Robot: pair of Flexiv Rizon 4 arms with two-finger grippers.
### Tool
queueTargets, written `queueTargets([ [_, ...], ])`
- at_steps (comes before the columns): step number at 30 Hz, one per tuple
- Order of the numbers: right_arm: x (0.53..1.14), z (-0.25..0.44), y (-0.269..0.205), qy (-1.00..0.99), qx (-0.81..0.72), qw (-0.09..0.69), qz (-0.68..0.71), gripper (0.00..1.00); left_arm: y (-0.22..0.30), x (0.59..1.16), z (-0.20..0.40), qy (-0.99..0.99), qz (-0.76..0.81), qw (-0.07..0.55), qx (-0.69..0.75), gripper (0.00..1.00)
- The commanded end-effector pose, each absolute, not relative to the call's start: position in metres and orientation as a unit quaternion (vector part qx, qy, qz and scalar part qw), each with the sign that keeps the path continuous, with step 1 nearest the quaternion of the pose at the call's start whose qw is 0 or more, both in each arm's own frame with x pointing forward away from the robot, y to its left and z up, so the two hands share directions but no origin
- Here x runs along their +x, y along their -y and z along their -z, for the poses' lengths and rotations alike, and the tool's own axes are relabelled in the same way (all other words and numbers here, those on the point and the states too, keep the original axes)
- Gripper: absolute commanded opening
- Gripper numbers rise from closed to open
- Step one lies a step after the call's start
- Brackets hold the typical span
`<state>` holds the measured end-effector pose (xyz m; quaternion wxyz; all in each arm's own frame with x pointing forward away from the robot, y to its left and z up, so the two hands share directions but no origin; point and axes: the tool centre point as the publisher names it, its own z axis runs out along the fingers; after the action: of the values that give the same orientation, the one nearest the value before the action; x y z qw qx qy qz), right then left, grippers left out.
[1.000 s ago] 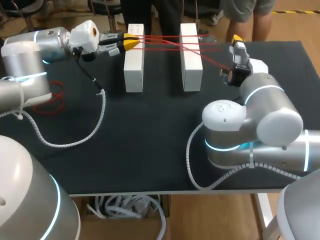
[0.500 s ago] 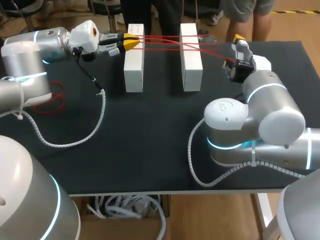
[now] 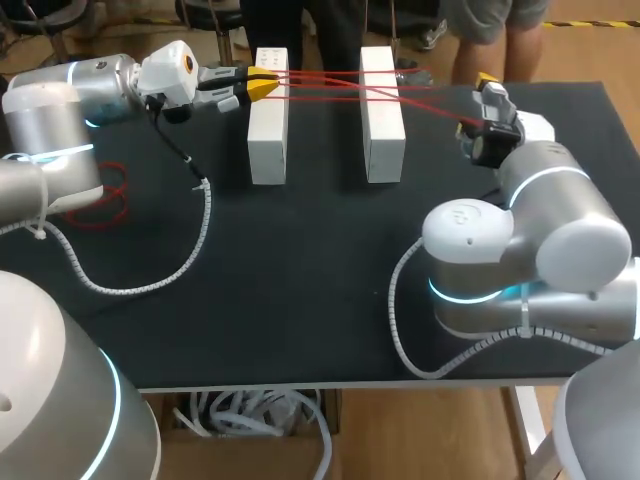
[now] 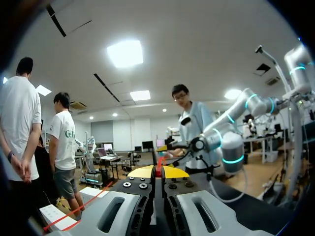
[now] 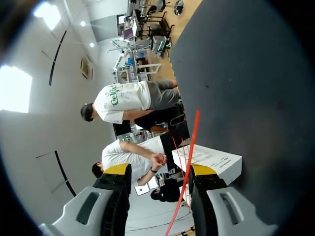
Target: Grab the tape and strap the tape.
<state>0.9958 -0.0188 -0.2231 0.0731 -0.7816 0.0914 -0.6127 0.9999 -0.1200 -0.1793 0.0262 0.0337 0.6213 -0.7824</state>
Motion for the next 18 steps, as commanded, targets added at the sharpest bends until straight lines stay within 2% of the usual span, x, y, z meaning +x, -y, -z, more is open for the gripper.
queueTargets([
  [1,0.9953,0.2194,0.0242,-0.087,-0.785,0.075,0.608,0.51,0.1198,1.0008,0.18,-0.621,0.783,0.025,0.035,0.0],
  [18,0.9901,0.2195,0.0217,-0.083,-0.787,0.079,0.606,0.46,0.1198,1.0008,0.18,-0.621,0.783,0.025,0.035,0.0],
])
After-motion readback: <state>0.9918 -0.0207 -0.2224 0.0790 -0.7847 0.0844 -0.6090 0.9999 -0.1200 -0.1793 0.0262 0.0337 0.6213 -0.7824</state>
